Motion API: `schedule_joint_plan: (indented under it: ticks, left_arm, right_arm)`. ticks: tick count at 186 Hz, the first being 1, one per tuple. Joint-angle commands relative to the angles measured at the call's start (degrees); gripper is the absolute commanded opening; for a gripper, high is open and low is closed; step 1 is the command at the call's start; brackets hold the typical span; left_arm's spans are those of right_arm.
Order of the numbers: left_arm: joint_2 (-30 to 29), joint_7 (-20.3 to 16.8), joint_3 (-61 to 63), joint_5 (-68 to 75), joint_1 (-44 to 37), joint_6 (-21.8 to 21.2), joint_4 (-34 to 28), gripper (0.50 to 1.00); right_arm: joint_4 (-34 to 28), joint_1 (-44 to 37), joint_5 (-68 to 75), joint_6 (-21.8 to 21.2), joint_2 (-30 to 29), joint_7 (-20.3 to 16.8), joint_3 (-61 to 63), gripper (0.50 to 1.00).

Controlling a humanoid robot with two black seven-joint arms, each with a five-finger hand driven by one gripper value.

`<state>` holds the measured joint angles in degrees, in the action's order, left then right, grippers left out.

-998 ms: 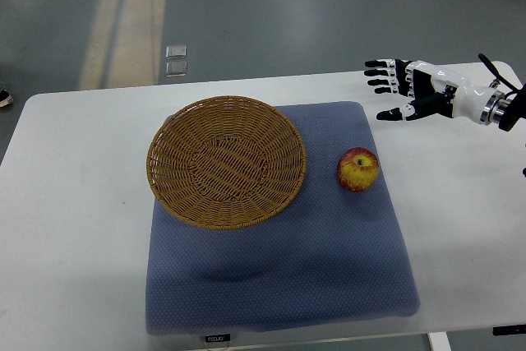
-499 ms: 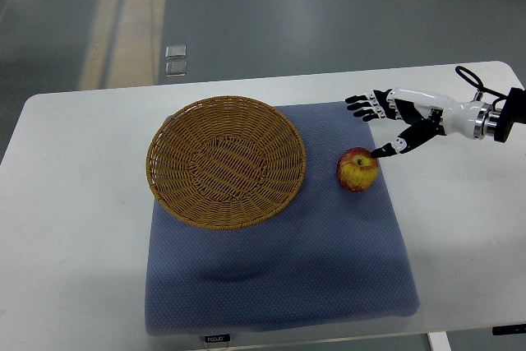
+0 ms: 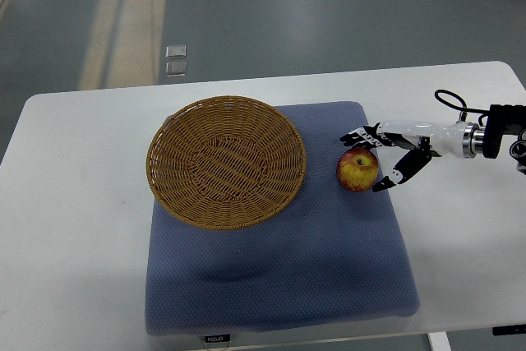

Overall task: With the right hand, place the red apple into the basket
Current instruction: 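Reach the open right hand down toward the red apple, then close the right hand fingers around the red apple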

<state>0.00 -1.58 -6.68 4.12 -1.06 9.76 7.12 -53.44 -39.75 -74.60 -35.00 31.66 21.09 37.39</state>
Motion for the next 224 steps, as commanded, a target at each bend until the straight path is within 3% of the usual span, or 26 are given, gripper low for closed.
schedule_joint_plan:
  ticks: [1,67,139,140,144,161,162,164,177,186,187,199,211,224]
  left_arm:
    - [0.0,0.0,0.0,-0.08,0.0,0.0,0.0,1.0]
    - [0.0,0.0,0.0,-0.08,0.09,0.0,0.0,1.0]
    - [0.0,0.0,0.0,-0.08,0.09,0.0,0.0,1.0]
    - [0.0,0.0,0.0,0.01,0.09,0.0,0.0,1.0]
    - [0.0,0.0,0.0,-0.08,0.09,0.0,0.0,1.0]
    - [0.0,0.0,0.0,-0.08,0.09,0.0,0.0,1.0]
    - [0.0,0.0,0.0,0.01,0.09,0.0,0.0,1.0]
    - [0.0,0.0,0.0,0.01,0.09,0.0,0.0,1.0]
    - [0.0,0.0,0.08,-0.08,0.09,0.0,0.0,1.0]
    - [0.0,0.0,0.08,-0.08,0.09,0.0,0.0,1.0]
    - [0.0,0.0,0.0,0.01,0.18,0.0,0.0,1.0]
    - [0.0,0.0,0.08,0.01,0.27,0.0,0.0,1.0]
    - [0.0,0.0,0.0,-0.08,0.27,0.0,0.0,1.0]
    - [0.0,0.0,0.0,0.01,0.44,0.0,0.0,1.0]
  right_arm:
    - [0.18,-0.15,-0.19,1.07,-0.28,-0.17,-1.26,0.926]
    - [0.97,-0.24,-0.19,5.64,-1.87,-0.34,-2.23,0.921]
    - [2.64,-0.42,-0.72,9.16,-3.36,-0.34,-4.34,0.87]
    - [2.72,-0.51,-0.72,9.51,-3.45,-0.34,-4.34,0.844]
    - [2.72,-0.51,-0.89,9.6,-3.36,-0.34,-4.34,0.832]
    - [2.81,-0.51,-0.98,9.86,-3.45,-0.34,-4.34,0.811]
    - [2.81,-0.51,-0.98,9.95,-3.54,-0.26,-4.25,0.779]
    - [2.81,-0.51,-0.98,9.95,-3.54,-0.26,-4.25,0.768]
    - [2.81,-0.94,-0.89,10.21,-3.54,-0.26,-4.25,0.729]
    - [2.81,-0.95,-0.89,10.21,-3.54,-0.26,-4.25,0.729]
    - [2.81,-1.29,-0.89,10.65,-3.62,-0.17,-4.16,0.697]
    - [2.81,-1.65,-0.81,11.0,-3.63,-0.08,-3.99,0.66]
    - [2.81,-1.74,-0.72,11.09,-3.63,-0.08,-3.9,0.656]
    - [2.81,-3.49,0.16,12.15,-3.71,-0.08,-3.55,0.619]
